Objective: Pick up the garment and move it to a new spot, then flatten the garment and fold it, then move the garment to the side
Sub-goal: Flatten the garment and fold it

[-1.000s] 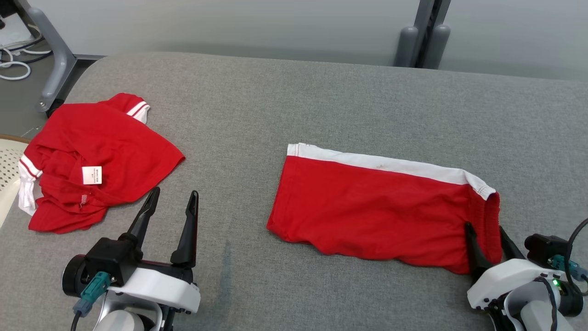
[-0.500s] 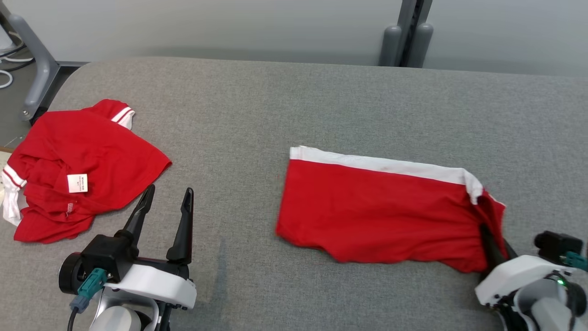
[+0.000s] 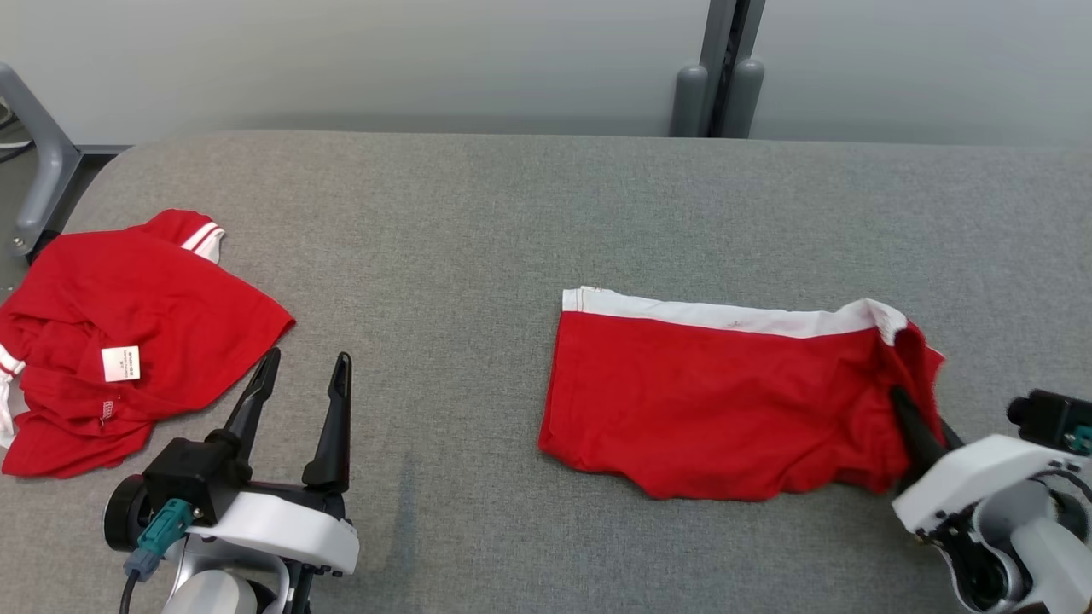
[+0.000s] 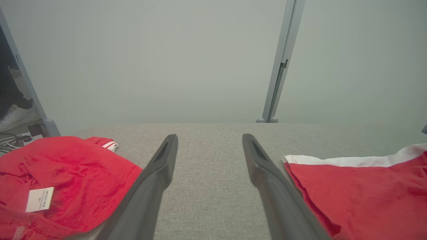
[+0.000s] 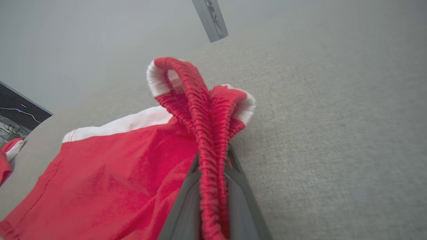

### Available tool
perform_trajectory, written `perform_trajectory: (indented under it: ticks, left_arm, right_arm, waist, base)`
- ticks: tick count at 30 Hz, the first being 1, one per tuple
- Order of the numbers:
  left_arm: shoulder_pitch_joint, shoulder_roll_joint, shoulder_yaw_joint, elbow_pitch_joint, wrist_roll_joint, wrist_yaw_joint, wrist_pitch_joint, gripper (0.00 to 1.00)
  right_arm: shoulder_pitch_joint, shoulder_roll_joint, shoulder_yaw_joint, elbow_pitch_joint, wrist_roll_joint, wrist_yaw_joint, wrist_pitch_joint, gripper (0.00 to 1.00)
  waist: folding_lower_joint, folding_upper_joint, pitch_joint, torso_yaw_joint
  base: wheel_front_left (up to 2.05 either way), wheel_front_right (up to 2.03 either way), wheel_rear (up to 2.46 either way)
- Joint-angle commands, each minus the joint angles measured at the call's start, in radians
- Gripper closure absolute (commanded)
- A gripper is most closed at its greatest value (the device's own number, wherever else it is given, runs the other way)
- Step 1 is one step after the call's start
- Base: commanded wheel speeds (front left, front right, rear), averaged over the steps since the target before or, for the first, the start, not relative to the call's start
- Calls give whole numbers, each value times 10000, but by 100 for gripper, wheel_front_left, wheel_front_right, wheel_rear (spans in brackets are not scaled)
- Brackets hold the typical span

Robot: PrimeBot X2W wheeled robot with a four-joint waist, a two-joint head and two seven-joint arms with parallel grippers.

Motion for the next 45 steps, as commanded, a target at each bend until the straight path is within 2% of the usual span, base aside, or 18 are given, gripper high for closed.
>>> perform_trajectory:
  ticks: [1, 6, 11, 19, 29, 30, 32, 37, 42, 45]
  left_arm:
    - [33, 31, 7, 55, -69, -1, 9, 0]
    - [-2, 23, -98, 151, -65, -16, 35, 0]
    - [-39, -9, -164, 159, -56, 12, 15, 0]
    - [113, -71, -96, 159, -163, 64, -99, 0]
    - [-150, -213, -211, 240, -102, 28, -189, 0]
    - [-153, -221, -197, 245, -99, 47, -194, 0]
    - [-150, -225, -163, 265, -101, 72, -208, 0]
    - [-62, -177, -26, 258, -154, 133, -259, 0]
    - [-26, -98, -17, 252, -143, 166, -267, 0]
    - [-16, -54, -22, 208, -135, 179, -243, 0]
  right_arm:
    - [-150, 39, 186, -485, 474, 2, 416, 100]
    - [-197, 238, 550, -2341, 2399, 4, 2053, 100]
    - [-449, 730, 846, -3086, 3366, 4, 2848, 100]
    - [-1195, 1776, 1506, -2172, 3582, 4, 2858, 100]
    - [-1915, 1923, 2223, -444, 3066, 4, 1894, 99]
    - [-1988, 1942, 2298, -383, 3107, 4, 1804, 70]
    - [-2094, 1962, 2447, -362, 3135, 4, 1605, 0]
    - [-2313, 1965, 2970, -781, 3164, 4, 1097, 0]
    - [-2442, 1464, 3491, -1427, 2451, 4, -180, 0]
    - [-2447, 1068, 3448, -1628, 1754, 4, -765, 0]
  waist:
    - [0, -1, -80, -27]
    - [0, -1, -181, 210]
    - [0, -1, -122, 613]
    - [0, -1, 44, 1180]
    - [0, -1, 321, 1533]
    - [0, -1, 353, 1516]
    - [0, -1, 390, 1452]
    - [0, -1, 409, 1205]
    - [0, -1, 305, 939]
    - [0, -1, 231, 756]
  base:
    - [0, 0, 0]
    - [0, 0, 0]
    - [0, 0, 0]
    - [0, 0, 0]
    - [0, 0, 0]
    - [0, 0, 0]
    - [0, 0, 0]
    - [0, 0, 0]
    - [0, 0, 0]
    - [0, 0, 0]
